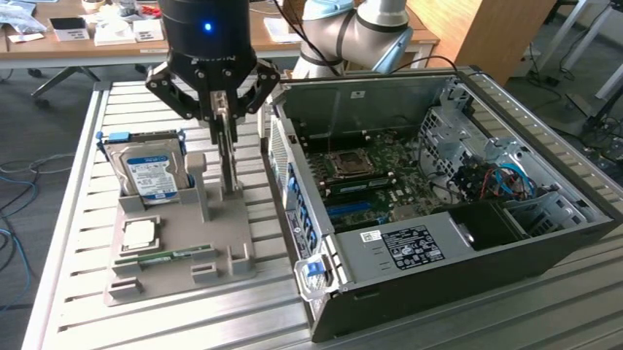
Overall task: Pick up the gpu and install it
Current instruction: 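Pick up the gpu and move the gpu toward the slot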
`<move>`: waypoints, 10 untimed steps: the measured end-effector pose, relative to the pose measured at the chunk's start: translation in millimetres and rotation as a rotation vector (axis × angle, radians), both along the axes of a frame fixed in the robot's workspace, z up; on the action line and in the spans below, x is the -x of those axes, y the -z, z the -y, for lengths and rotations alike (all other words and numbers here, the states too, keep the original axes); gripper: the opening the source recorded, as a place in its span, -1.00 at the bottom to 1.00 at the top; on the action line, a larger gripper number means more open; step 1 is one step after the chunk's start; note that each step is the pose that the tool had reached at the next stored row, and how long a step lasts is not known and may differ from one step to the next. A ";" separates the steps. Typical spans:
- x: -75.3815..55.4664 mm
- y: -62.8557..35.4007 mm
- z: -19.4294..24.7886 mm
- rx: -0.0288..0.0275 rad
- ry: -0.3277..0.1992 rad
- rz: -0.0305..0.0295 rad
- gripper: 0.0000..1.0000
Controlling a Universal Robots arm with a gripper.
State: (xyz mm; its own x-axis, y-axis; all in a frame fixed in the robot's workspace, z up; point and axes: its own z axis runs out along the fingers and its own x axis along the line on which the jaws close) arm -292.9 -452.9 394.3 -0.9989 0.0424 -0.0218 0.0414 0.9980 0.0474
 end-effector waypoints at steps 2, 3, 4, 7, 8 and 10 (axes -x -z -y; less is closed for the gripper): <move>0.0 -4.8 0.0 0.0000 0.000 0.0000 -0.47; 0.0 -7.3 0.0 0.0000 0.000 -0.0001 -0.47; 0.0 -9.6 0.0 0.0000 0.000 0.0000 -0.47; 0.0 -16.3 0.0 0.0000 0.000 0.0000 -0.47; 0.0 -18.4 0.0 0.0000 0.000 0.0000 -0.47; 0.0 -22.7 0.0 0.0000 0.000 0.0000 -0.47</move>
